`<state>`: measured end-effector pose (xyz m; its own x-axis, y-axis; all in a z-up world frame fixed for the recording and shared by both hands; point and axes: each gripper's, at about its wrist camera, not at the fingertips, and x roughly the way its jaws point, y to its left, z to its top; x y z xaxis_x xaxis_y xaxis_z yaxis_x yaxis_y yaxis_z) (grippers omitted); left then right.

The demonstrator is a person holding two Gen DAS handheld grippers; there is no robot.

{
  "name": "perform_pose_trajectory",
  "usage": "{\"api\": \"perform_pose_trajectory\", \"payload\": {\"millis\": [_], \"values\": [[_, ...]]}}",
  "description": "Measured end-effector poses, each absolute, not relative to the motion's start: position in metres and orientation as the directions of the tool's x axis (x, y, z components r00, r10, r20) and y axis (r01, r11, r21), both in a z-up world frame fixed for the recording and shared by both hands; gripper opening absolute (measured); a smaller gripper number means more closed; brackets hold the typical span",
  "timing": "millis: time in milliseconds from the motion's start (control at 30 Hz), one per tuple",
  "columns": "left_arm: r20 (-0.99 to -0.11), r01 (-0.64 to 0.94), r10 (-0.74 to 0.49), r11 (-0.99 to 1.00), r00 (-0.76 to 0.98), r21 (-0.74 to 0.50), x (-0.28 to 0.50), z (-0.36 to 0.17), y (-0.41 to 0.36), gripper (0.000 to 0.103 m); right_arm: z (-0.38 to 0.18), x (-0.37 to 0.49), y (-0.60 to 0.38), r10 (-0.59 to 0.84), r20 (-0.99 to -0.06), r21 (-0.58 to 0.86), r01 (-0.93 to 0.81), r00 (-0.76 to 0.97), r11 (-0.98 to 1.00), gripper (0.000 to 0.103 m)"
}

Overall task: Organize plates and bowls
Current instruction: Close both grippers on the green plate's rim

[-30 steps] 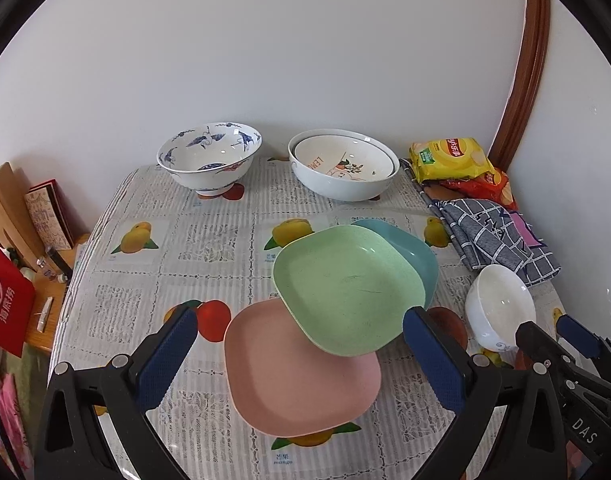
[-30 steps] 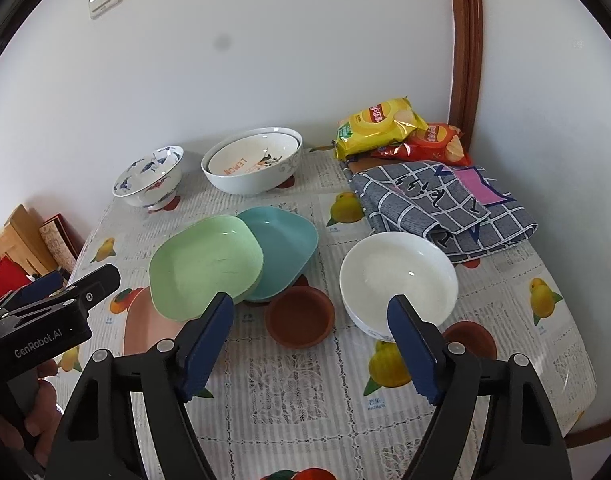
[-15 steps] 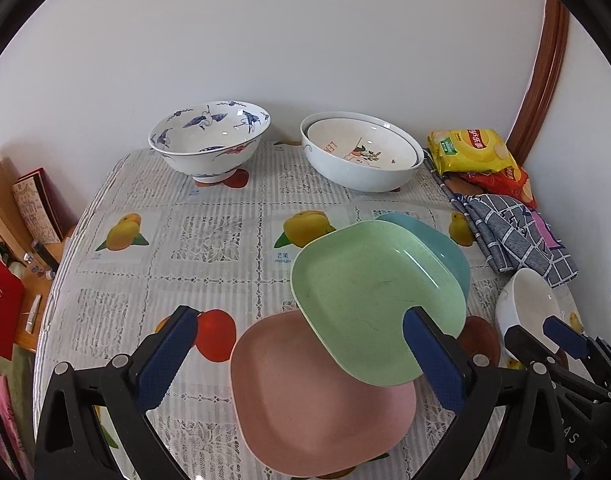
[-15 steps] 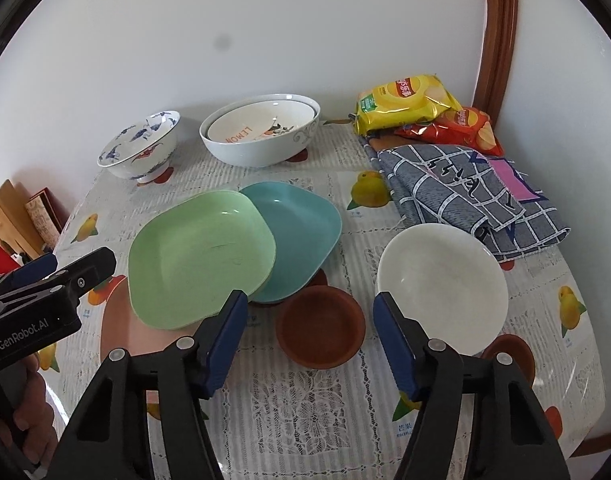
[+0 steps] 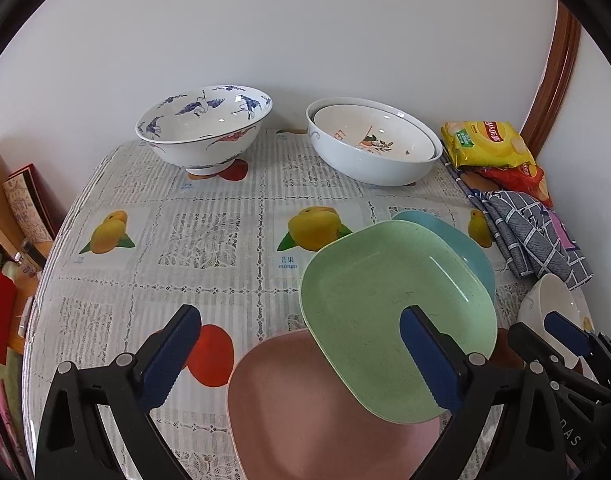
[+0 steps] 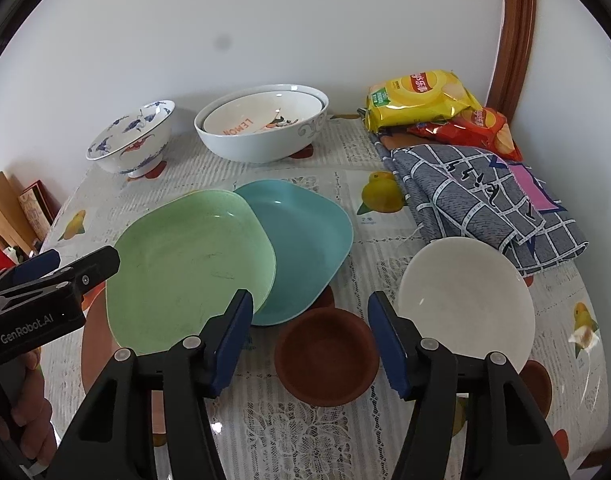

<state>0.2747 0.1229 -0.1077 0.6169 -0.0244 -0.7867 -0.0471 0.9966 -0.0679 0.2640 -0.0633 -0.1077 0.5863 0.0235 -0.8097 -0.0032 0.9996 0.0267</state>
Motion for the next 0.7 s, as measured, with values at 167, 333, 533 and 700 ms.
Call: {"api": "perform_pose_trajectory", "payload": {"millis": [167,333,533,700], "values": [[-0.792,-0.082,-0.029,0.992,0.609,-0.099,0.280,-0.114,0.139,0.096,-0.114,0.271,-0.060,0.039,-0.812,0.037,-0.015,0.582,0.999,0.059],[-0.791,-0.100,-0.045,0.986,0.611,-0.133,0.285,-0.115,0.148,0.094,-0.116,0.278,-0.056,0.052,-0.809,0.044,-0.029,0.585,0.999,0.059],[-0.785,-0.090,-0.044,0.988,0.618,-0.126,0.294,-0.118,0.141,0.092,-0.115,0.289,-0.054,0.053,-0.802,0.038,-0.038,0.595,0.999,0.059],[-0.794,-0.070,-0.041,0.992,0.606,-0.105,0.304,-0.126,0.130,0.085,-0.119,0.296,-0.053,0.040,-0.811,0.019,-0.042,0.583,0.999,0.055]]}}
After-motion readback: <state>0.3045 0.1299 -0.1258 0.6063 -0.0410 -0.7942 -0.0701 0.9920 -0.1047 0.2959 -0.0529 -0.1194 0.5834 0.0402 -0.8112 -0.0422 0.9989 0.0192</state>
